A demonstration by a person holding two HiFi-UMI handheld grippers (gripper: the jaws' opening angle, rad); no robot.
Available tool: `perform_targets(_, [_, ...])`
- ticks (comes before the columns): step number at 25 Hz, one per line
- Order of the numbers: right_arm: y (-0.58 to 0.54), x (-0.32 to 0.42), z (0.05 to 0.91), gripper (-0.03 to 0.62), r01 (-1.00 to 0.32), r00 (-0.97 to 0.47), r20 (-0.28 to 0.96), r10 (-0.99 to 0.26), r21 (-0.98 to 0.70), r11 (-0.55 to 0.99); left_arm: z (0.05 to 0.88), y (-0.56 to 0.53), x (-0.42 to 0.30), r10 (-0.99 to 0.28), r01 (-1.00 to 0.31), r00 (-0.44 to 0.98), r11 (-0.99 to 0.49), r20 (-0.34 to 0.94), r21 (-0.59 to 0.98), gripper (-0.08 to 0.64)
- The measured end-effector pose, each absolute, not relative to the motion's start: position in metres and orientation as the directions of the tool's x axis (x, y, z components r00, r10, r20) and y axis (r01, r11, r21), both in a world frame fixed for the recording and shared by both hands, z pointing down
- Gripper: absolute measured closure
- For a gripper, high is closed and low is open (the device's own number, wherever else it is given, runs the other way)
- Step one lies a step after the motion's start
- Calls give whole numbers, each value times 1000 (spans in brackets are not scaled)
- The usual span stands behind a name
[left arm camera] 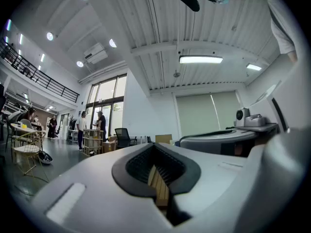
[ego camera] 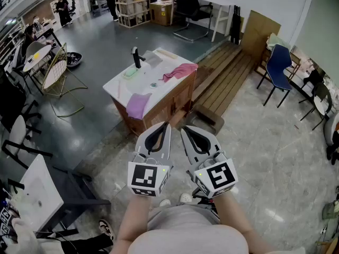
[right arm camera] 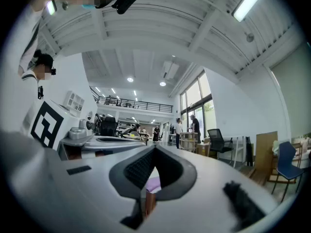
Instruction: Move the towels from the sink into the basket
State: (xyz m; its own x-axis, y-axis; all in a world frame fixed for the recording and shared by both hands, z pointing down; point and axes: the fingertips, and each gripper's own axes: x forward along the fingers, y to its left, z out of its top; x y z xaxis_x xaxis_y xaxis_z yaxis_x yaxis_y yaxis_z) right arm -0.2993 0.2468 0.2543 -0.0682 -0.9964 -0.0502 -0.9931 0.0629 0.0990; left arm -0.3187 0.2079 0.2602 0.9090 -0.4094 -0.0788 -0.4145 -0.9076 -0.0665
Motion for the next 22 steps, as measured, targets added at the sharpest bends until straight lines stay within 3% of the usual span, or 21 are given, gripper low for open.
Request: perform_targets(22, [270, -248, 272, 575, -990, -112, -26, -993, 87, 109, 273, 235, -264, -414, -416, 909, -907, -54, -57, 557])
